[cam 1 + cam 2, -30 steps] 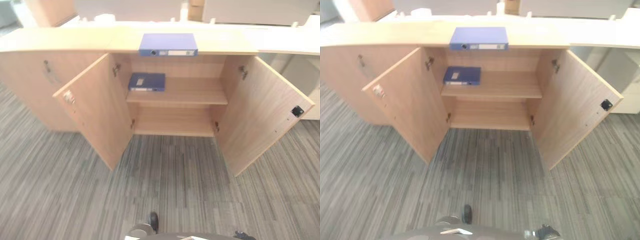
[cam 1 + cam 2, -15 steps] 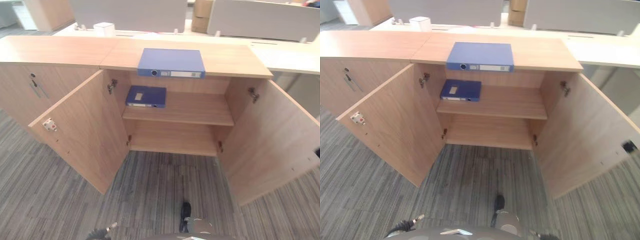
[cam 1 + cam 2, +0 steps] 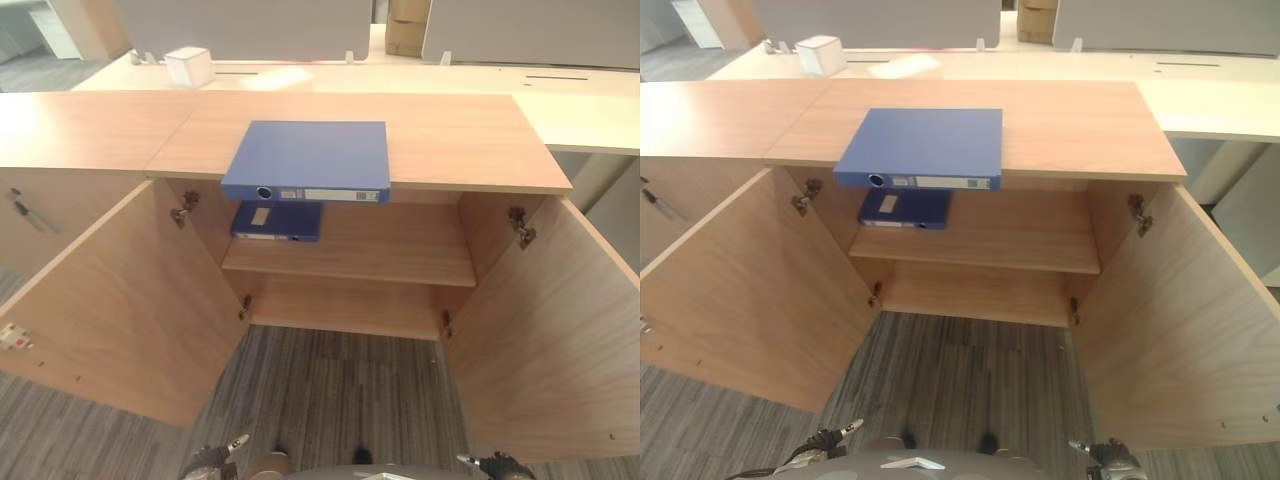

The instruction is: Put the empty folder in the office cabinet

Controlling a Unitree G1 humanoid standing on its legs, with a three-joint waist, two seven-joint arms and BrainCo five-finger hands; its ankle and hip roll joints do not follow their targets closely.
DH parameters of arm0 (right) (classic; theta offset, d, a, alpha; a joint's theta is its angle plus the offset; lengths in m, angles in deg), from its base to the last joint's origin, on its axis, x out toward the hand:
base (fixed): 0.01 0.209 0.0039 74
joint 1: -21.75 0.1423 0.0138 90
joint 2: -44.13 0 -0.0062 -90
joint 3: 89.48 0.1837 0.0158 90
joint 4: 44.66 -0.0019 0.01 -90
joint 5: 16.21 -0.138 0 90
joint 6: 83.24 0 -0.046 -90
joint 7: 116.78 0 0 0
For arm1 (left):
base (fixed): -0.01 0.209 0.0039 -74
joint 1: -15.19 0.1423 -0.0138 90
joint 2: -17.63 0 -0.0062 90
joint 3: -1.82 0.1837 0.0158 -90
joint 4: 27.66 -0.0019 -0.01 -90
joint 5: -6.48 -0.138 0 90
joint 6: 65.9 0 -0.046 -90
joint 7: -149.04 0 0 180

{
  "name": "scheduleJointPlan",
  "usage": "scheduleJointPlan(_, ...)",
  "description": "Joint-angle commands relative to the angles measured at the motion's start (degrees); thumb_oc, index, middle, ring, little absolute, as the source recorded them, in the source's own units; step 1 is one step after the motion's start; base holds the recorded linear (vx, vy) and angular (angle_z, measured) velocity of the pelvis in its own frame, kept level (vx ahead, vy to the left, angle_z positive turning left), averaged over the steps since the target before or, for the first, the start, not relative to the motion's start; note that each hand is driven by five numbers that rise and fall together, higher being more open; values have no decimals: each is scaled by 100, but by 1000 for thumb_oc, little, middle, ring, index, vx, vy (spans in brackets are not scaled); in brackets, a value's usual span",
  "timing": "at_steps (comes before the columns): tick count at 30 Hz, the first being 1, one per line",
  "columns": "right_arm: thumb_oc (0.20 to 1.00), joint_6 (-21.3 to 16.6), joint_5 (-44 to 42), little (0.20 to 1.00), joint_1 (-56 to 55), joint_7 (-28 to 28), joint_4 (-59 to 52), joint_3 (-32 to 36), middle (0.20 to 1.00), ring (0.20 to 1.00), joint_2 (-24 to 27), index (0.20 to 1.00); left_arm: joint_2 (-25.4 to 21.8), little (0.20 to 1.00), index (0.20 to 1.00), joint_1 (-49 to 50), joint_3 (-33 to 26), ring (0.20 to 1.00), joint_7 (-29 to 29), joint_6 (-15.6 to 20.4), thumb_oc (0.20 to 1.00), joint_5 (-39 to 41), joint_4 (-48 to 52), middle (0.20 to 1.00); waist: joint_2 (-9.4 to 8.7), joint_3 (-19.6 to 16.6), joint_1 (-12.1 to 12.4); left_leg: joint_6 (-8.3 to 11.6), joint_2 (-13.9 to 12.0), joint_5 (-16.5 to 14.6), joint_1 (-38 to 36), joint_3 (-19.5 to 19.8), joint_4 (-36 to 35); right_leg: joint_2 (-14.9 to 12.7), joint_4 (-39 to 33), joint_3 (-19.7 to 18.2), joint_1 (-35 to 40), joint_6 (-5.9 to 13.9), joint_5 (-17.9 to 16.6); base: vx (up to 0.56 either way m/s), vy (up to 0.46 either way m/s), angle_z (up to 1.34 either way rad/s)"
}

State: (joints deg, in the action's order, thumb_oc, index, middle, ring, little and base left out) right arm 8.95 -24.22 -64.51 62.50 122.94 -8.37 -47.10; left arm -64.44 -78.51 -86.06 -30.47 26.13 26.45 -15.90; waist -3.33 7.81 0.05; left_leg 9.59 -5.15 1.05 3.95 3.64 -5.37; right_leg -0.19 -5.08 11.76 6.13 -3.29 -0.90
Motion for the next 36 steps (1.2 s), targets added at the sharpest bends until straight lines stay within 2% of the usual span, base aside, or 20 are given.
scheduleJointPlan(1,1000,-92,-91,1000,-13,-115,45,24,1000,1000,178,1000,-276,1000,1000,-6,-21,1000,-117,86,1000,69,-39,1000,157,76,25,-238,-73,-98,-365,-231,565,-262,41,41,72,839,555,157,100,-58)
scheduleJointPlan(5,1000,-97,-47,1000,-155,-118,123,46,1000,1000,84,1000,-211,1000,1000,76,-5,1000,-141,108,1000,-88,-63,1000,221,-116,-54,-208,-62,-8,-820,-427,47,-295,8,-29,73,872,508,137,111,-34)
scheduleJointPlan(9,1000,-92,-22,1000,-235,-111,159,23,1000,1000,-6,1000,-246,1000,1000,77,-7,1000,-210,153,1000,-94,31,1000,214,-172,-77,-238,-29,-100,-902,-521,37,-344,8,-83,62,915,476,79,105,1)
scheduleJointPlan(10,1000,-84,-31,1000,-264,-154,135,85,1000,1000,14,1000,-478,1000,1000,144,-101,1000,-345,293,1000,170,467,1000,243,-194,-92,-276,20,-157,-937,-577,37,-422,8,-119,60,973,430,41,103,1)
scheduleJointPlan(16,1000,-154,-77,1000,-293,-265,28,191,1000,1000,34,1000,-420,1000,1000,479,-81,1000,-534,469,1000,225,1202,1000,238,-50,-27,-329,108,-157,-853,-507,37,-505,8,-80,-14,1033,368,-37,58,2)
scheduleJointPlan(23,1000,-231,-155,1000,-238,-404,-210,202,1000,1000,-28,1000,-567,1000,1000,964,98,1000,-916,838,1000,154,3468,1000,181,24,21,-405,195,-186,-776,-516,37,-612,8,-101,-83,1109,287,-22,33,8)
scheduleJointPlan(27,1000,-274,-136,1000,-279,-494,-311,206,1000,1000,-64,1000,-708,1000,1000,1266,49,1000,-1220,1042,1000,-277,4756,1000,119,-15,55,-416,191,-237,-817,-563,37,-648,8,-129,-42,1138,295,28,10,-9)
scheduleJointPlan(29,1000,-279,-102,1000,-305,-507,-304,231,1000,1000,-54,1000,-925,1000,1000,1328,14,1000,-1295,1071,1000,-746,5624,1000,105,-46,56,-412,180,-269,-862,-581,37,-658,8,-142,-5,1150,303,46,7,-8)
scheduleJointPlan(31,1000,-287,-85,1000,-306,-513,-293,225,1000,1000,-61,1000,-986,1000,1000,1339,-2,1000,-1358,1065,1000,-934,5838,1000,95,-52,59,-411,178,-281,-888,-587,37,-655,8,-154,12,1150,307,17,-1,0)
scheduleJointPlan(32,1000,-296,-73,1000,-314,-523,-271,240,1000,1000,-82,1000,-1270,1000,1000,1350,-13,1000,-1481,1035,1000,-1687,6396,1000,88,-74,55,-406,168,-302,-912,-596,37,-649,8,-168,33,1154,324,0,0,0)
scheduleJointPlan(33,1000,-296,-73,1000,-314,-523,-271,239,1000,1000,-83,1000,-1270,1000,1000,1352,-14,1000,-1481,1033,1000,-1687,6399,1000,87,-73,56,-406,168,-303,-914,-597,37,-649,8,-169,34,1154,325,46,-4,-3)
scheduleJointPlan(34,1000,-309,-68,1000,-327,-537,-259,247,1000,1000,-107,1000,-1482,1000,1000,1356,-41,1000,-1619,1032,1000,-2250,6711,1000,84,-94,57,-399,158,-319,-935,-609,37,-645,8,-183,51,1153,339,22,-2,-6)
scheduleJointPlan(35,1000,-309,-68,1000,-327,-537,-259,246,1000,1000,-107,1000,-1482,1000,1000,1359,-42,1000,-1619,1030,1000,-2251,6714,1000,83,-93,58,-399,158,-319,-937,-610,37,-645,8,-184,52,1153,339,53,-7,-6)
scheduleJointPlan(36,1000,-305,-42,1000,-362,-554,-217,225,1000,1000,-113,1000,-1692,1000,1000,1287,-180,1000,-1830,1054,1000,-2769,7202,1000,79,-129,29,-385,143,-343,-987,-640,37,-635,8,-211,86,1153,354,32,-13,-6)
